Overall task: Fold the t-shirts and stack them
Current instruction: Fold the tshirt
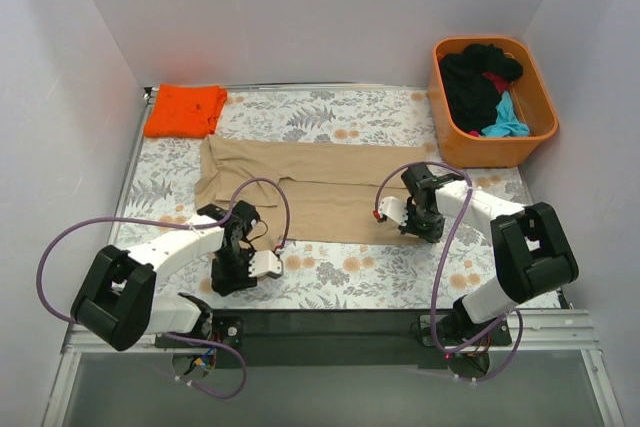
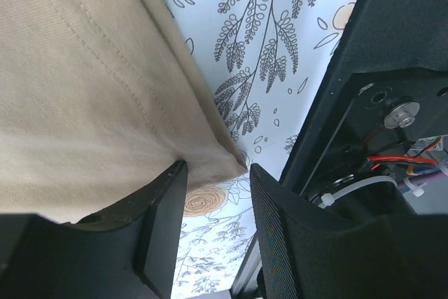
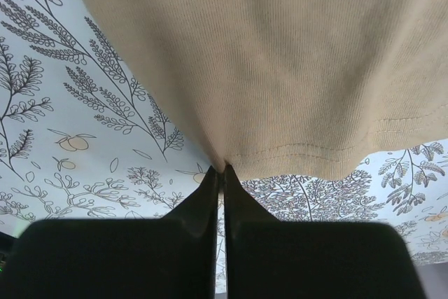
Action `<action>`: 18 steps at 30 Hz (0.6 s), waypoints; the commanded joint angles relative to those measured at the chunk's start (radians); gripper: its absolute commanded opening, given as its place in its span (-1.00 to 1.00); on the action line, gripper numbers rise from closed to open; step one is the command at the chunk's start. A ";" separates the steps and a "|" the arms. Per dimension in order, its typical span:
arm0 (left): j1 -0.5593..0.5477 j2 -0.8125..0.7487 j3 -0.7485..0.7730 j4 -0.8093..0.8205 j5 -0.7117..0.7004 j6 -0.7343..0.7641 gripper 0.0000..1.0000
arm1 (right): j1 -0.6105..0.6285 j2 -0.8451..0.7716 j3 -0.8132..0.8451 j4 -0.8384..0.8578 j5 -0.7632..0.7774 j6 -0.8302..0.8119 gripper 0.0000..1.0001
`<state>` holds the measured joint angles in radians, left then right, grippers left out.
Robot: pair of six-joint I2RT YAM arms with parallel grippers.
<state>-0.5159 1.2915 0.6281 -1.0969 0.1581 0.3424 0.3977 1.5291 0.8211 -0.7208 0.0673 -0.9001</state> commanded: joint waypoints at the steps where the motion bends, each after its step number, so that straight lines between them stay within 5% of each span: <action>1: -0.030 -0.012 -0.034 0.052 0.000 -0.034 -0.19 | -0.002 0.052 -0.051 0.043 -0.027 -0.003 -0.97; 10: -0.059 0.055 -0.031 0.063 -0.075 -0.092 -0.25 | -0.002 0.048 0.007 0.012 -0.053 0.004 -0.97; 18: -0.108 0.026 -0.177 0.244 -0.220 -0.180 -0.77 | -0.002 0.049 0.030 -0.003 -0.060 0.010 -0.97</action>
<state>-0.6270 1.3014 0.5842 -1.0077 -0.0193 0.1829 0.3996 1.5517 0.8471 -0.7441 0.0666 -0.8917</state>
